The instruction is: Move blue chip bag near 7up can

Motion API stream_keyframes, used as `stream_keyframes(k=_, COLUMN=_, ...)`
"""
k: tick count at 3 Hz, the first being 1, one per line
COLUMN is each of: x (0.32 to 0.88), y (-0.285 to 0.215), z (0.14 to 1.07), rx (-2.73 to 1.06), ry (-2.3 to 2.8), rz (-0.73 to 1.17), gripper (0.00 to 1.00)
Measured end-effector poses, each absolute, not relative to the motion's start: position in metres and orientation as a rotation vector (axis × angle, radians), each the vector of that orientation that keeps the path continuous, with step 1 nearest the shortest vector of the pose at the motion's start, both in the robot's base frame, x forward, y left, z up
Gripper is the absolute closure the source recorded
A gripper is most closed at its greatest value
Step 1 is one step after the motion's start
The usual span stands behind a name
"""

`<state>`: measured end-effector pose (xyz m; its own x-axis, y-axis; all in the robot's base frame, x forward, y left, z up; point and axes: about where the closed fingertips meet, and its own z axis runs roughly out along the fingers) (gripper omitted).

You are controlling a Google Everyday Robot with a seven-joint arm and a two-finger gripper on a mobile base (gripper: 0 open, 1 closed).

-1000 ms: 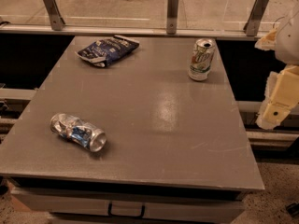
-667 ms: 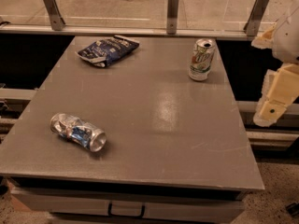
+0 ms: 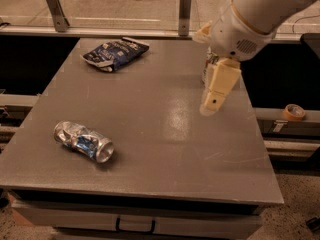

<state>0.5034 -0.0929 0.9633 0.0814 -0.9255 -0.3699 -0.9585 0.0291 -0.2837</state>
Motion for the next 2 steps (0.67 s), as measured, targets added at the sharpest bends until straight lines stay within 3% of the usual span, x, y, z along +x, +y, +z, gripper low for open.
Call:
stream_keyframes(k=1, x=0.5259, y=-0.0014, z=0.9675, rx=-1.980, ry=1.645, rz=0.126, gripper=0.00)
stream_keyframes(k=2, x=0.5259, y=-0.0014, z=0.9675, rx=-1.980, ry=1.645, rz=0.126, gripper=0.00)
